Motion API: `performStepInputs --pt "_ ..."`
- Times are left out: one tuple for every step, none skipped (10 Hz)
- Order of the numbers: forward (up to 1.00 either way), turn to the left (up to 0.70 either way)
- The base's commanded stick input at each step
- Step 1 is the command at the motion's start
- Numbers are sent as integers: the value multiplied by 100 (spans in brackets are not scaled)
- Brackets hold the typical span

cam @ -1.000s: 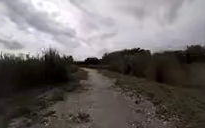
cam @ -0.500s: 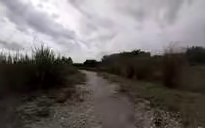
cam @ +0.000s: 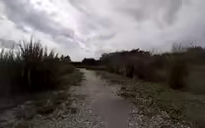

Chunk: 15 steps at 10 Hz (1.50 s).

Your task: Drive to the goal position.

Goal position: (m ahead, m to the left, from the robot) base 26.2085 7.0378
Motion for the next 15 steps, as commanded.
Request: performStepInputs --pt "85 0" --pt "85 0" --pt "85 0" --pt "85 18" --pt "85 34" --pt "85 34" --pt "85 34" --pt "85 34" --pt "85 34" --pt "85 11" --pt "85 0" --pt "85 0" --pt "85 0" --pt "85 0" --pt "85 0"
